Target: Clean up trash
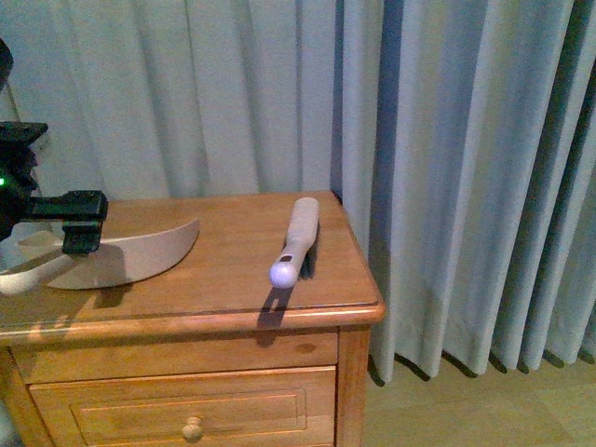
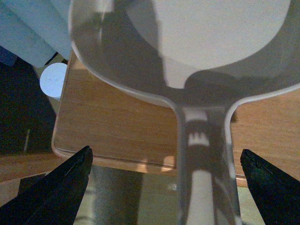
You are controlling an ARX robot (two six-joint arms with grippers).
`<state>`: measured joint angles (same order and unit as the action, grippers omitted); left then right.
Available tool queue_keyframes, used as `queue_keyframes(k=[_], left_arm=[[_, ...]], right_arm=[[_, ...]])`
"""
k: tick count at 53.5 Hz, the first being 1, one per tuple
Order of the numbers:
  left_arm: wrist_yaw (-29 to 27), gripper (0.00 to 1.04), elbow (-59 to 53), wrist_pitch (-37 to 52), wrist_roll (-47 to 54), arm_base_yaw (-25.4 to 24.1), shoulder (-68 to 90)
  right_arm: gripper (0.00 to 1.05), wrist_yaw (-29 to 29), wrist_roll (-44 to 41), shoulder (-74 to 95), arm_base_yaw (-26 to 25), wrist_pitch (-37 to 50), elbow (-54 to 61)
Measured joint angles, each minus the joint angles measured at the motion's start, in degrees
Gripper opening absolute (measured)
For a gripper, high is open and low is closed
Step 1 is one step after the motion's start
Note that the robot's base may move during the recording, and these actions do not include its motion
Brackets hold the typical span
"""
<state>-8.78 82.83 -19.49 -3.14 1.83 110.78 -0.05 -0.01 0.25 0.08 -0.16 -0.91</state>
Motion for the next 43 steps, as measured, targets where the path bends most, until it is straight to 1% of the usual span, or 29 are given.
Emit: queue_keyframes(k=[33,34,36,38,39,43], left_arm=[[0.2,0.97,1.6,1.4,3.2,-0.1,4.9],[0.2,0.95,1.7,1.4,3.5,-0.1,4.9],[0.1,0.85,1.8,1.5,3.6,-0.1,4.9],[0.0,0.78,1.8,1.5,3.6,-0.1,4.9],[0.0,0.76,1.8,1.5,3.6,-0.1,4.9],[0.3,0.64,1.8,1.5,3.5,-0.1,4.9]], right_arm=[[0.97,0.0,0.0,0.0,0.0,0.0,0.0],[0.97,0.0,0.0,0.0,0.0,0.0,0.0],[0.97,0.0,0.0,0.0,0.0,0.0,0.0],[0.97,0.0,0.0,0.0,0.0,0.0,0.0],[0.97,0.0,0.0,0.0,0.0,0.0,0.0],[0.97,0.0,0.0,0.0,0.0,0.0,0.0]])
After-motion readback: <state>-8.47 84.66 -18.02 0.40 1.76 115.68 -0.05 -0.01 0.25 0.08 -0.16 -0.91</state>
